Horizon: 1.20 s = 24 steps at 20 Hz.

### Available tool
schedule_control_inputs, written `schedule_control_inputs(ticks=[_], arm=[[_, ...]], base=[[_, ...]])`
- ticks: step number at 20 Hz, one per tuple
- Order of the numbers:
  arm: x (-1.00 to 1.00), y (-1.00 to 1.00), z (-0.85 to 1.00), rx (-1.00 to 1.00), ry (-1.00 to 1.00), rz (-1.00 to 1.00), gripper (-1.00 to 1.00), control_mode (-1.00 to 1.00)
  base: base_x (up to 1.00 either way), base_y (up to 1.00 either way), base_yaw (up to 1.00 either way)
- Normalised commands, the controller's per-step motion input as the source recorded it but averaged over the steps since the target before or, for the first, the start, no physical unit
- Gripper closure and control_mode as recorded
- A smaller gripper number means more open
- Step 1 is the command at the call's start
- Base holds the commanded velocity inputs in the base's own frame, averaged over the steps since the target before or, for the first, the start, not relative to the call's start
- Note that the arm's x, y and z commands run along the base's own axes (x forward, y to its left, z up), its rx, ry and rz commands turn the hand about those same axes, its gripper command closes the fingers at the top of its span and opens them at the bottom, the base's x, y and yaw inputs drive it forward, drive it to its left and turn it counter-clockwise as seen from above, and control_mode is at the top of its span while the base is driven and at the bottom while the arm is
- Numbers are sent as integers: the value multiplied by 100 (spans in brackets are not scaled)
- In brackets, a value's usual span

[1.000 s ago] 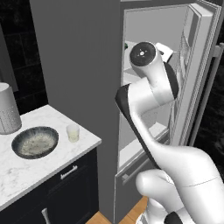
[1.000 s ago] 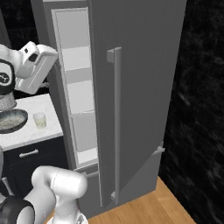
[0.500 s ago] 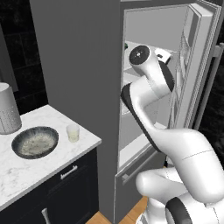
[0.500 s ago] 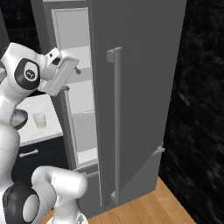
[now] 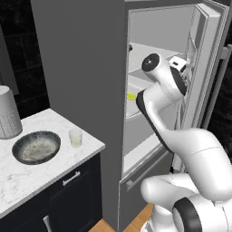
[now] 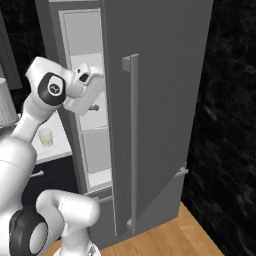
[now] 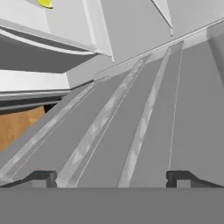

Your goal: Grab a lemon wedge from the fridge and one ice cube from the ice bowl, and put them in the glass of lemonade.

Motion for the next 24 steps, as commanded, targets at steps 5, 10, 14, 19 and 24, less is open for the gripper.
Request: schedule_control_inputs(ticks=[5, 10, 14, 19, 24], arm=[[4, -68, -15, -1, 4, -15, -100, -100], [-2, -95, 0, 0, 2, -14, -100, -100], [-3, -100, -2, 0, 0, -14, -100, -100], [-1, -100, 0, 0, 0, -9, -100, -100], [2, -100, 0, 0, 0, -1, -100, -100]], base=[[0, 0, 0], [0, 0, 0], [0, 0, 0], [0, 0, 0], [0, 0, 0]])
